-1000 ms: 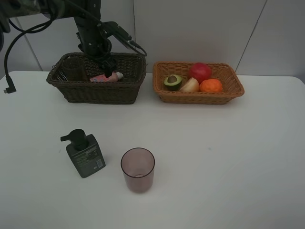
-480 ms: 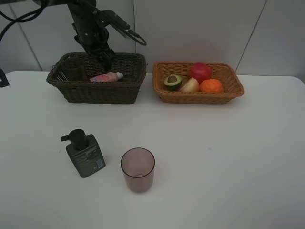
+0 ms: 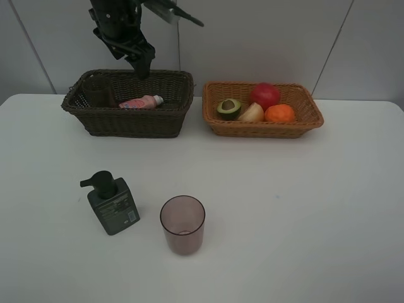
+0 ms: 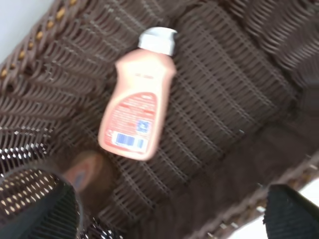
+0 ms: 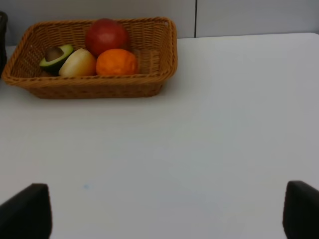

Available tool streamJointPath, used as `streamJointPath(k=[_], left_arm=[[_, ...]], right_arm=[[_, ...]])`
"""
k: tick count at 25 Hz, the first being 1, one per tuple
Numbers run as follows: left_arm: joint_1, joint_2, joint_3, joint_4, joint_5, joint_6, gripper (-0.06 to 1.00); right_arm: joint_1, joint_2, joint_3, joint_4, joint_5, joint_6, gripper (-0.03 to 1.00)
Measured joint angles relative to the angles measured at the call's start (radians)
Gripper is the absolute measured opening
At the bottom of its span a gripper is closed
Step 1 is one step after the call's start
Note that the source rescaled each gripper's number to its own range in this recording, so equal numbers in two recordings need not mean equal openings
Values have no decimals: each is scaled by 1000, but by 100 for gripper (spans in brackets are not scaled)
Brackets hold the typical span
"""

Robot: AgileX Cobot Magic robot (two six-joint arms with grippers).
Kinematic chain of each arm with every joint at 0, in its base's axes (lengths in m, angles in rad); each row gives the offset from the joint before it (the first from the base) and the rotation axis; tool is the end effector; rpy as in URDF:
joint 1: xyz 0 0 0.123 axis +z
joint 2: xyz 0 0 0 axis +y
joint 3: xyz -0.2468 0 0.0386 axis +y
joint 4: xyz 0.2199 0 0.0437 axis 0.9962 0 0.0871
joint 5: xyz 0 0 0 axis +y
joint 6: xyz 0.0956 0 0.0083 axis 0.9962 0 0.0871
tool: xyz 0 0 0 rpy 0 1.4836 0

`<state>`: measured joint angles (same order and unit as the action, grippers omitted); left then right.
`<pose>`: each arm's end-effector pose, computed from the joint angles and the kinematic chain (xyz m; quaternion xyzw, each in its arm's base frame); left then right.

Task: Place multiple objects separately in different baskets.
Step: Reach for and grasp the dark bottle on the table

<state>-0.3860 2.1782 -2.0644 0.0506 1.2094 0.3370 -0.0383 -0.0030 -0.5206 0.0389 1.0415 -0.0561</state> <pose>0.3977 -0.1567 0.2315 0.3532 0.9203 0.0207 0.1671 0.0089 0.0029 0.2686 -0.0083 0.8417 -0.0060 0.5399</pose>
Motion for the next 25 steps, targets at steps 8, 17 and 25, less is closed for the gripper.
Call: streamJointPath(k=[8,17,25], left_arm=[[-75,-127,77,-3,4,-36,100],[-95,-348,427,-51,1,-68,100],[-96,-540,743,-148,-107,-68,100]], right_arm=[[0,0,0,0,0,0,93],[0,0,0,0,0,0,93],[0,0,0,0,0,0,93]])
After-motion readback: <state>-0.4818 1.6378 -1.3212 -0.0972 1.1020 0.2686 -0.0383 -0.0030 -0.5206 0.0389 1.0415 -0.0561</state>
